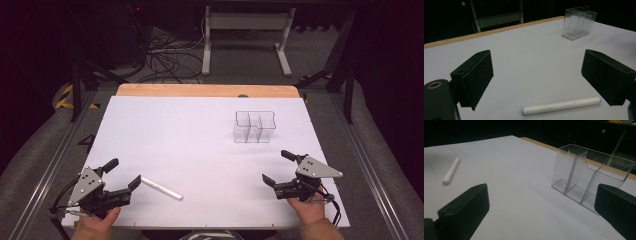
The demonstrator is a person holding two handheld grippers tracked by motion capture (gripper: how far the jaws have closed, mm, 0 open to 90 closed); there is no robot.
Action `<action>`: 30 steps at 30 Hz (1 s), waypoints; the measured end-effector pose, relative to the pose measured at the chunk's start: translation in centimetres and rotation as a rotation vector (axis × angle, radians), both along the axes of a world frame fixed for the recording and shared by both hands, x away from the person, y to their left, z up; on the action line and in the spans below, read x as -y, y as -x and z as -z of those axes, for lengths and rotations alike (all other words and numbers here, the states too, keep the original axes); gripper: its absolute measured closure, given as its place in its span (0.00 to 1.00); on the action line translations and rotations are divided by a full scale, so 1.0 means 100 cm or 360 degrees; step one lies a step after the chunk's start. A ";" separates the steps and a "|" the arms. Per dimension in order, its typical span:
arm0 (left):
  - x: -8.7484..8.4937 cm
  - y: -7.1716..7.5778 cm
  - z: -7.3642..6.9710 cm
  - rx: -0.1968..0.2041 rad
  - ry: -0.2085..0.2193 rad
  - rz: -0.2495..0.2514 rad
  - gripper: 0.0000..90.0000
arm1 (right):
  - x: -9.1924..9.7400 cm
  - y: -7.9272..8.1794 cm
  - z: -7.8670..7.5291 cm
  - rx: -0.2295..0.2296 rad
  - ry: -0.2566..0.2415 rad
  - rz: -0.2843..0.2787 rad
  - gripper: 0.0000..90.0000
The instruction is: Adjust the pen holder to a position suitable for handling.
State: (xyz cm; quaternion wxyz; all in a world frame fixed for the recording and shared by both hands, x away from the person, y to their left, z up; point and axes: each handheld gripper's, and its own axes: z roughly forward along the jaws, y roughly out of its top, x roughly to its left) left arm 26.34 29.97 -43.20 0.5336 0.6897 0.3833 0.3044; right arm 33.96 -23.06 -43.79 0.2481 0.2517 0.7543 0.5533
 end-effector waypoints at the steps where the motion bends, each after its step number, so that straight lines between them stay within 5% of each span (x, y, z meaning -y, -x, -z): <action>1: 0.000 0.000 0.000 0.0001 0.0002 0.0000 0.13 | 0.000 0.000 0.000 -0.0002 -0.0002 -0.0003 0.00; 7: 0.001 0.000 0.000 0.0001 -0.0006 -0.0001 0.13 | 0.001 0.001 -0.003 -0.0045 -0.0027 -0.0015 0.00; 14: 0.001 0.000 -0.001 0.0002 -0.0005 0.0005 0.13 | -0.001 -0.001 -0.005 -0.0069 -0.0104 0.0082 0.00; 20: 0.001 0.000 -0.001 0.0007 -0.0009 0.0008 0.13 | -0.001 0.001 -0.008 -0.0081 -0.0116 0.0042 0.01; 30: 0.001 0.000 -0.002 0.0012 -0.0012 -0.0001 0.13 | 0.003 0.002 -0.011 -0.0065 -0.0120 0.0100 0.08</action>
